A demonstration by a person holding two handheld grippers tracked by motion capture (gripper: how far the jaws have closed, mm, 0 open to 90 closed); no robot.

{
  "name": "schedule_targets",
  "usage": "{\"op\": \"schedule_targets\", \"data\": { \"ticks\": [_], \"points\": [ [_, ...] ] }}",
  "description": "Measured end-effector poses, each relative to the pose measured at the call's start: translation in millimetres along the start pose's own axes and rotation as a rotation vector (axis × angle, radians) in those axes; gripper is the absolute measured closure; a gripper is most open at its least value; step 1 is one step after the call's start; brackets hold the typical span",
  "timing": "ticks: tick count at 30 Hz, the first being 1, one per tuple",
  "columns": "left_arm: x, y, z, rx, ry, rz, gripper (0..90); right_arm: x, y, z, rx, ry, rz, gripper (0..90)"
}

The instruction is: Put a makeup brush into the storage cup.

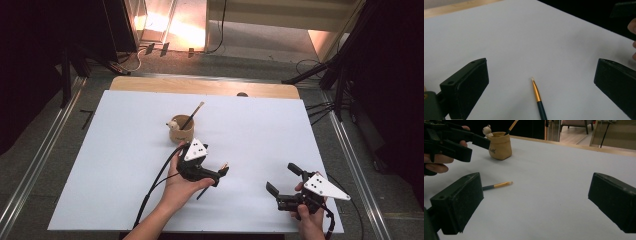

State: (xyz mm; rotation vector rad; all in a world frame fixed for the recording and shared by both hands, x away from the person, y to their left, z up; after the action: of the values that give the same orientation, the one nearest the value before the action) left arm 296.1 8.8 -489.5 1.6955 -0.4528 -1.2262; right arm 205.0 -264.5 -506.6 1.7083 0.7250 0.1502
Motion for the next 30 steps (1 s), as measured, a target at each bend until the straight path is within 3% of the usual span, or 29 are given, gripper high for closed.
{"op": "schedule_targets", "data": {
  "ticks": [3,8,14,25,30],
  "points": [
    [5.0,-0.7,3.1,0.020,-0.010,-0.077,0.2,-0.2,0.0,0.3,0.000,0.001,0.001,0.2],
    [8.9,-3.2,4.7,0.037,-0.013,-0.147,0.2,-0.9,0.0,-0.2,0.006,0.002,-0.001,0.2],
    [12.0,-7.7,4.2,0.055,-0.014,-0.266,0.2,-0.9,0.1,0.7,0.004,-0.001,-0.001,0.2],
    [16.4,-6.4,9.8,0.101,-0.034,-0.389,0.2,-0.9,0.2,0.7,0.005,-0.002,-0.001,0.2],
    [19.6,-7.2,11.1,0.110,-0.021,-0.429,3.0,-1.4,0.4,1.2,0.010,-0.004,0.002,0.2]
  ]
}}
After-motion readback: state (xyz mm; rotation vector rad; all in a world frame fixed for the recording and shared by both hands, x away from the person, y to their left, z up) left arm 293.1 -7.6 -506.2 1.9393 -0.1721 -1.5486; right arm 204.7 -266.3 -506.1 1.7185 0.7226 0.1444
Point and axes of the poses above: each handheld gripper's, and its own axes: x roughly forward along the jaws, y roughly out of its top, z roughly to its right, the point moved 4 cm from there along x, roughly forward along the jaws, and after that the axes turned 10 degrees about x, right-handed, at the moved point
